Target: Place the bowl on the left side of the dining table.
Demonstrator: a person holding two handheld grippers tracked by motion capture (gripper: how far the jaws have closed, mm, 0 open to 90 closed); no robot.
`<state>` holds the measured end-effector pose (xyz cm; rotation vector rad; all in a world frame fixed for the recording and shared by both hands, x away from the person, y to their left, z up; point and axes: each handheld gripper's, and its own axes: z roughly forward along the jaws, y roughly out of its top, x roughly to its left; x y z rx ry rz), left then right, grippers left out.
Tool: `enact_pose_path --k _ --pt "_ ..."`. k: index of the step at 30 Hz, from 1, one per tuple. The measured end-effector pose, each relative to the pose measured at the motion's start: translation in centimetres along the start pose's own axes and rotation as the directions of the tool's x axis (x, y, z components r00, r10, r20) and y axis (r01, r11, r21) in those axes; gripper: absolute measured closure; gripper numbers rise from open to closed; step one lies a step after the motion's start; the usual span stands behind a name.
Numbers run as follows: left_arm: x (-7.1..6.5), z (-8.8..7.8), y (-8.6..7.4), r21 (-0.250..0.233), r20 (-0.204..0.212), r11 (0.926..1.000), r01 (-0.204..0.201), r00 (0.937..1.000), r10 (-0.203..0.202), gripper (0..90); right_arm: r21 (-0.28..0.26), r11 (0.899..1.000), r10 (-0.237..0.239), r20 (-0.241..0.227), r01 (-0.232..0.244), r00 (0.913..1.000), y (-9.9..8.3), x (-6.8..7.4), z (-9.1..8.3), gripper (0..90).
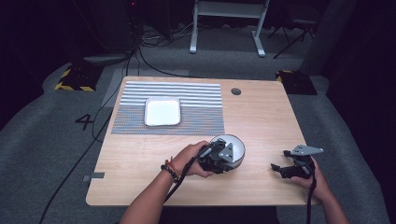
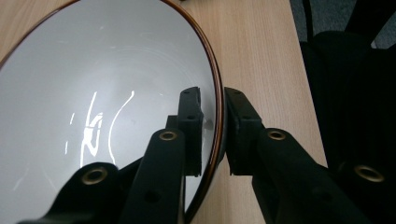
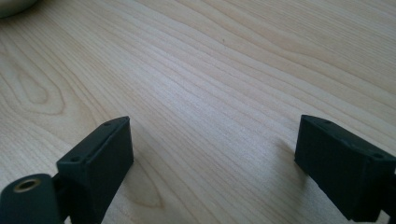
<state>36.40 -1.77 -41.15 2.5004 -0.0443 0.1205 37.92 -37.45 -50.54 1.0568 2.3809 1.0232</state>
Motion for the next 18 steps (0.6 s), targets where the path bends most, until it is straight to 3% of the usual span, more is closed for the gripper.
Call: enact_pose_path --k 1,4,5,18 --pt "-0.15 0.02 0.15 0.007 -0.011 0.9997 -0.024 0.9997 0.024 80.9 0.001 1.000 0.004 -0.001 -0.004 1.0000 0.01 0.03 -0.01 11.6" --pt "-0.23 0.00 0.34 0.005 -0.014 0.9995 -0.032 0.9994 0.032 81.6 0.001 1.000 0.003 -0.001 -0.003 1.0000 0.01 0.02 -0.01 11.6" --pt "-0.34 -0.07 0.50 0.017 -0.027 0.9984 -0.055 0.9981 0.055 81.5 0.001 1.000 0.003 -0.001 -0.003 1.0000 0.01 0.02 -0.01 11.6" --pt "-0.26 -0.13 0.45 0.016 -0.021 0.9981 -0.059 0.9980 0.060 81.5 0.000 1.000 -0.001 0.000 0.001 1.0000 0.00 0.00 0.00 11.6"
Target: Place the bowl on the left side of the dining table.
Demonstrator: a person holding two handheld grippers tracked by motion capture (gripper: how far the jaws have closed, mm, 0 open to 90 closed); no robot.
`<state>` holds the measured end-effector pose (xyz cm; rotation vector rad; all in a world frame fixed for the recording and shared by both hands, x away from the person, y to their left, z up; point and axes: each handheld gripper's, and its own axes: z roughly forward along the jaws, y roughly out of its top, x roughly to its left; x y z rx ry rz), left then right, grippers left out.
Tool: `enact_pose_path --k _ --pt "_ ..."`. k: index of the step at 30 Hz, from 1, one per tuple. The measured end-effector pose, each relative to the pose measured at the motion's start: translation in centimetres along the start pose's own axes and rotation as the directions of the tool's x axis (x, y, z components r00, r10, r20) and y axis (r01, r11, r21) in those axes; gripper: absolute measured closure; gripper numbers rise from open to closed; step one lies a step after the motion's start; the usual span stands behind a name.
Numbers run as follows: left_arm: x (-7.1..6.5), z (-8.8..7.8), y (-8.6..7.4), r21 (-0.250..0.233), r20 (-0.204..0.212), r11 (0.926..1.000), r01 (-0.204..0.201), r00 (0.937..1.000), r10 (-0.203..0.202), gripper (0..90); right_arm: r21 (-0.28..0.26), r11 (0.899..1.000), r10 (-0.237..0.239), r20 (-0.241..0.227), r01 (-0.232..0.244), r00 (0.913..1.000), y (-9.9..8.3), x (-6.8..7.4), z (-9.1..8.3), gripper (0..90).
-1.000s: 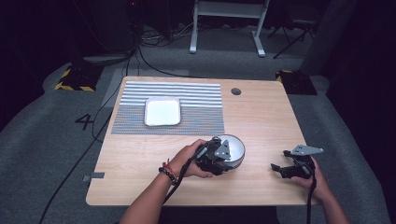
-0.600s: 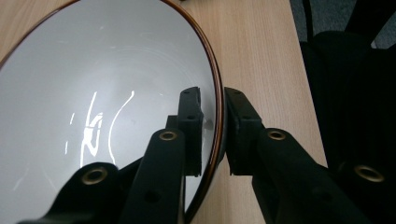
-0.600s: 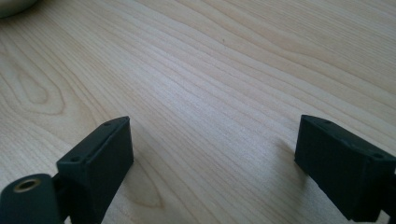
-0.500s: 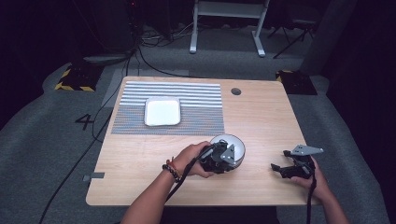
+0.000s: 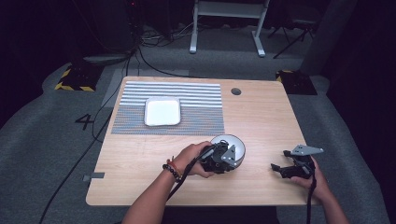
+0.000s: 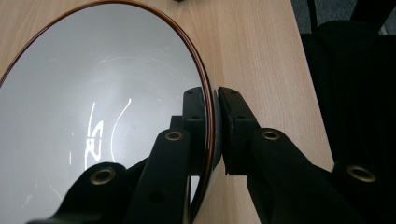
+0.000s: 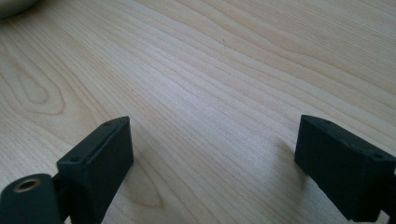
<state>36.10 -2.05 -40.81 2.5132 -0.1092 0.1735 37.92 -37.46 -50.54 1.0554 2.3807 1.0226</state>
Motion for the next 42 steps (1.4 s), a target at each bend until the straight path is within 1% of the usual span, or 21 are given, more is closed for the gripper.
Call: enact_pose_path --k 7,9,11,15,17,18,20,24,25,27,28,29,31,32,33,35,37,39,40,41,42 --pt "0.1 -0.2 -0.3 -0.034 0.000 0.9994 0.003 1.0000 -0.003 81.4 -0.001 1.000 -0.001 0.001 0.001 1.0000 0.0 0.0 0.0 11.7" --pt "0.1 -0.2 -0.3 -0.036 0.008 0.9994 0.005 1.0000 -0.005 81.4 -0.001 1.000 -0.001 0.002 0.001 1.0000 0.0 0.0 0.0 11.8" --pt "0.1 -0.2 -0.3 -0.046 0.017 0.9988 0.019 0.9997 -0.018 81.1 -0.002 1.000 -0.002 0.001 0.002 1.0000 0.0 0.0 0.0 12.0" --pt "0.2 -0.7 -0.5 -0.090 0.043 0.9957 0.024 0.9989 -0.021 80.9 -0.003 1.000 -0.001 0.000 0.001 1.0000 0.0 0.0 0.0 12.4" --pt "0.3 -1.0 -0.6 -0.123 0.059 0.9921 0.027 0.9981 -0.020 81.2 -0.003 1.000 -0.001 0.000 0.001 1.0000 0.0 0.0 0.0 12.3" --pt "0.4 -1.2 -0.5 -0.124 0.067 0.9918 0.030 0.9975 -0.022 81.1 -0.003 1.000 -0.001 0.000 0.001 1.0000 0.0 0.0 0.0 12.3" --pt "0.4 -1.4 -0.5 -0.132 0.055 0.9911 0.017 0.9984 -0.010 81.0 -0.003 1.000 0.000 0.000 0.000 1.0000 0.0 0.0 0.0 12.4" --pt "0.3 -1.8 -0.4 -0.142 0.052 0.9898 0.013 0.9986 -0.006 81.1 -0.003 1.000 0.001 -0.001 -0.001 1.0000 0.0 0.1 0.0 12.4" --pt "0.3 -2.0 -0.4 -0.142 0.044 0.9898 0.004 0.9990 0.003 81.1 -0.003 1.000 0.000 0.000 0.000 1.0000 0.0 0.0 0.0 12.4" --pt "0.2 -2.1 -0.4 -0.152 0.052 0.9883 0.010 0.9986 -0.002 81.2 -0.003 1.000 0.000 0.000 0.000 1.0000 0.0 0.0 0.0 12.4" --pt "0.3 -2.2 -0.5 -0.163 0.053 0.9867 0.009 0.9986 0.000 81.2 -0.003 1.000 0.001 -0.001 -0.001 1.0000 0.0 0.1 0.0 12.4" --pt "0.3 -2.3 -0.6 -0.172 0.062 0.9848 0.020 0.9980 -0.010 81.2 -0.003 1.000 0.000 0.000 0.000 1.0000 0.0 0.1 0.0 12.4" --pt "0.3 -2.6 -0.8 -0.190 0.054 0.9816 0.022 0.9984 -0.012 81.2 -0.003 1.000 0.000 0.000 0.000 1.0000 0.0 0.1 0.0 12.4" --pt "0.3 -2.6 -0.8 -0.190 0.054 0.9816 0.022 0.9984 -0.012 81.2 -0.003 1.000 0.000 0.000 0.000 1.0000 0.0 0.1 0.0 12.4" --pt "0.2 -2.8 -0.8 -0.196 0.034 0.9803 0.019 0.9993 -0.012 81.2 -0.003 1.000 0.000 -0.001 0.000 1.0000 0.0 0.0 0.0 12.4" --pt "0.1 -3.0 -0.8 -0.217 0.028 0.9761 0.017 0.9995 -0.012 81.2 -0.003 1.000 0.000 0.000 0.000 1.0000 0.0 0.0 0.0 12.4" --pt "0.1 -3.4 -0.8 -0.223 0.019 0.9747 0.011 0.9998 -0.007 81.2 -0.004 1.000 -0.002 0.000 0.002 1.0000 0.0 0.0 0.0 12.4" --pt "0.1 -3.6 -0.8 -0.238 0.014 0.9711 0.015 0.9998 -0.011 81.2 -0.004 1.000 -0.001 0.000 0.001 1.0000 0.0 0.0 0.0 12.4" --pt "0.1 -3.8 -0.8 -0.238 0.010 0.9712 0.010 0.9999 -0.008 81.2 -0.003 1.000 -0.002 0.000 0.002 1.0000 0.0 0.0 0.0 12.4" --pt "0.1 -4.0 -1.0 -0.252 0.005 0.9675 0.015 0.9999 -0.014 81.2 -0.003 1.000 -0.001 -0.001 0.001 1.0000 0.0 0.0 0.0 12.4" --pt "0.1 -4.0 -1.0 -0.252 0.005 0.9675 0.015 0.9999 -0.014 81.2 -0.003 1.000 -0.001 -0.001 0.001 1.0000 0.0 0.0 0.0 12.4"
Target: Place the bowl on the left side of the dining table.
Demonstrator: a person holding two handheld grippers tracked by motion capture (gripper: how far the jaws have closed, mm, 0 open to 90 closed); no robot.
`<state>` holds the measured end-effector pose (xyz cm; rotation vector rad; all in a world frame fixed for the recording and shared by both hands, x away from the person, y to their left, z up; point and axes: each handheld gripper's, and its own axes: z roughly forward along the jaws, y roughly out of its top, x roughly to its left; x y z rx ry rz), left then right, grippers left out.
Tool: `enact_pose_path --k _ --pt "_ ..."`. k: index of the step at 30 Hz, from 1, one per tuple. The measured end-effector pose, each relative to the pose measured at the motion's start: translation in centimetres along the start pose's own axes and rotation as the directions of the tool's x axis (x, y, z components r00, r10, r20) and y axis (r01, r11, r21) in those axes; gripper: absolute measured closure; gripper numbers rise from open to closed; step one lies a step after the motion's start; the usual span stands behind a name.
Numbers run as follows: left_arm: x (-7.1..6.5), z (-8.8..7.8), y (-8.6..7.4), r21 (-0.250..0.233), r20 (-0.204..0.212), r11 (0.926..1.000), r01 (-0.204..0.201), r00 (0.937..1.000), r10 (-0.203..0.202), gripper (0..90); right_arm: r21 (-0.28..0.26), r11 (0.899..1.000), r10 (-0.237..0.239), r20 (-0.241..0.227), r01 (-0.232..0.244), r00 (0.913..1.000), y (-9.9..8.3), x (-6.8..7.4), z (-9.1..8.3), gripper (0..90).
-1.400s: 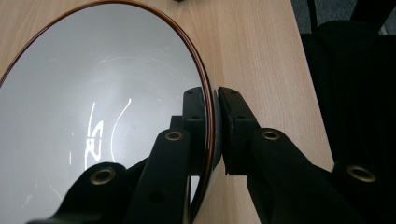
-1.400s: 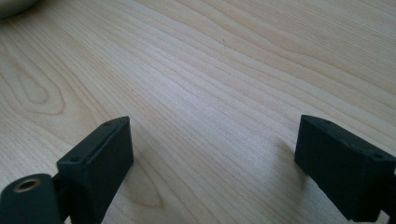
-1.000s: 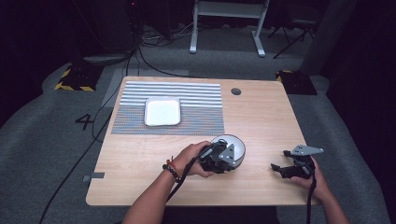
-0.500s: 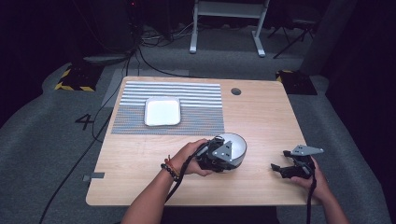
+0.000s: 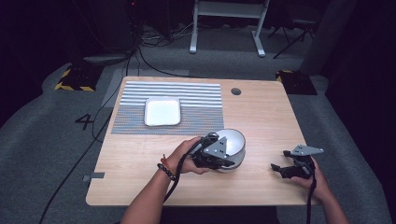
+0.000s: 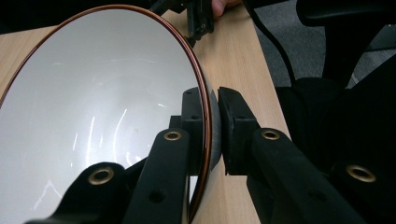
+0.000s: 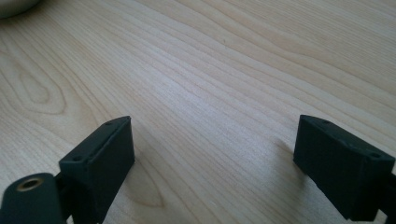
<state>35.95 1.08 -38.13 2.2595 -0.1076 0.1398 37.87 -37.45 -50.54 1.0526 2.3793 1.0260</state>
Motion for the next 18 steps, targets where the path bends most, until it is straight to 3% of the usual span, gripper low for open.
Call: enact_pose_path --k 18 --pt "0.5 -2.5 -0.8 0.000 -0.051 0.9999 0.014 0.9986 -0.014 81.2 0.000 1.000 0.001 -0.001 -0.001 1.0000 0.0 0.0 0.0 12.7"
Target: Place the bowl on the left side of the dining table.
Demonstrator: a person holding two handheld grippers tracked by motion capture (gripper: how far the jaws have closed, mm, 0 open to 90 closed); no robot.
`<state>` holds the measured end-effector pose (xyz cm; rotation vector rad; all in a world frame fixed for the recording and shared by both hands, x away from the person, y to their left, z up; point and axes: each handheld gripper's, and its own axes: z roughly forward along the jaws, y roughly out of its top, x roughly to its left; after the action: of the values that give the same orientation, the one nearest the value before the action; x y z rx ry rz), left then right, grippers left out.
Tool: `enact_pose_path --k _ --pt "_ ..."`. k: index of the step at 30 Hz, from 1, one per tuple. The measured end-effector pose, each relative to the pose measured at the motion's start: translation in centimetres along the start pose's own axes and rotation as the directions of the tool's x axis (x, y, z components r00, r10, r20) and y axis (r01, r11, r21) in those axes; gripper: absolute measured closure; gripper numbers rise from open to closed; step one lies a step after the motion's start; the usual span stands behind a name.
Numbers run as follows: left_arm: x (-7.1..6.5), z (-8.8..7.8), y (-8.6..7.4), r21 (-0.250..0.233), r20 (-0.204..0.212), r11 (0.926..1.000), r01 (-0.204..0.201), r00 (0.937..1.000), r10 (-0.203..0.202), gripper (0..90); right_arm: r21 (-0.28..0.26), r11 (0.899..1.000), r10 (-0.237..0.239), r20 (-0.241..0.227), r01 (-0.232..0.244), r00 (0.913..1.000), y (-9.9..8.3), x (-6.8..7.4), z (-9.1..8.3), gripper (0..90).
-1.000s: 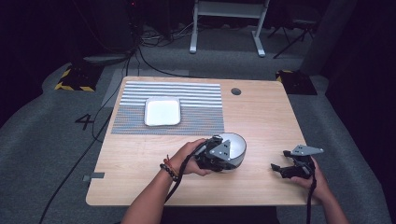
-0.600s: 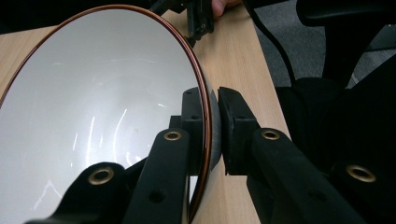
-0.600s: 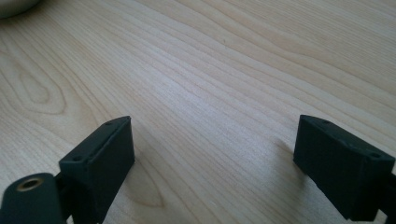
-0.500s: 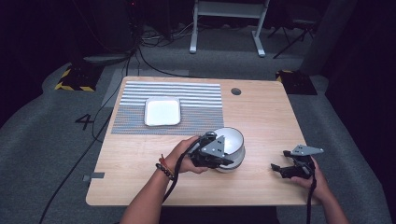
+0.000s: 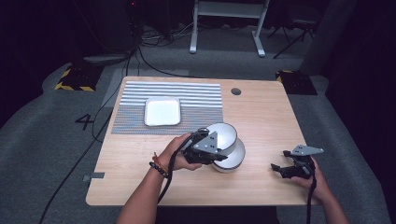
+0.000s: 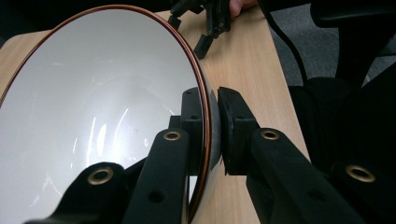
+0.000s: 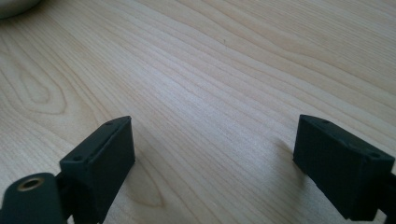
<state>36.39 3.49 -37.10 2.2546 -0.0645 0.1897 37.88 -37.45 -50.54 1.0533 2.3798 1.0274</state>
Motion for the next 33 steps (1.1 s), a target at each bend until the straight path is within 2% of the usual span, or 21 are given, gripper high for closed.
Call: enact_pose_path --k 6,7,10,11,13,17,21,22,24,33 --pt "0.2 -0.6 -0.2 0.003 -0.028 1.0000 -0.004 0.9996 0.004 81.2 0.000 1.000 0.000 0.000 0.000 1.0000 0.0 0.0 0.0 12.7" --pt "0.1 -0.7 -0.3 0.000 -0.026 0.9999 0.013 0.9996 -0.013 81.3 0.000 1.000 0.000 0.000 0.000 1.0000 0.0 0.0 0.0 12.7" --pt "0.4 -1.0 -0.4 0.000 -0.046 1.0000 0.003 0.9989 -0.003 81.3 0.000 1.000 0.000 0.000 0.000 1.0000 0.0 0.0 0.0 12.7" --pt "0.6 -1.2 -0.5 0.013 -0.047 0.9998 0.018 0.9988 -0.017 81.3 0.000 1.000 0.000 0.000 0.000 1.0000 0.0 0.0 0.0 12.7" --pt "0.7 -1.3 -0.7 0.009 -0.057 0.9995 0.030 0.9979 -0.030 81.3 0.000 1.000 0.000 0.000 0.000 1.0000 0.0 0.0 0.0 12.7" --pt "1.0 -1.7 -0.9 0.030 -0.081 0.9989 0.037 0.9961 -0.034 81.3 0.000 1.000 -0.001 0.000 0.001 1.0000 0.0 0.0 0.0 12.7" --pt "1.1 -1.8 -1.2 0.029 -0.093 0.9985 0.047 0.9947 -0.044 81.3 0.000 1.000 -0.001 0.000 0.001 1.0000 0.0 0.0 0.0 12.7" --pt "1.2 -1.9 -1.4 0.034 -0.091 0.9976 0.060 0.9942 -0.056 81.3 0.000 1.000 0.000 0.000 0.000 1.0000 0.0 0.0 0.0 12.7" --pt "1.4 -2.0 -1.4 0.047 -0.091 0.9973 0.056 0.9945 -0.052 81.3 0.000 1.000 0.000 0.000 0.000 1.0000 0.0 0.0 0.0 12.7" --pt "1.9 -2.4 -2.3 0.070 -0.128 0.9935 0.090 0.9885 -0.080 81.3 0.000 1.000 0.000 0.000 0.000 1.0000 0.0 0.0 0.0 12.7"
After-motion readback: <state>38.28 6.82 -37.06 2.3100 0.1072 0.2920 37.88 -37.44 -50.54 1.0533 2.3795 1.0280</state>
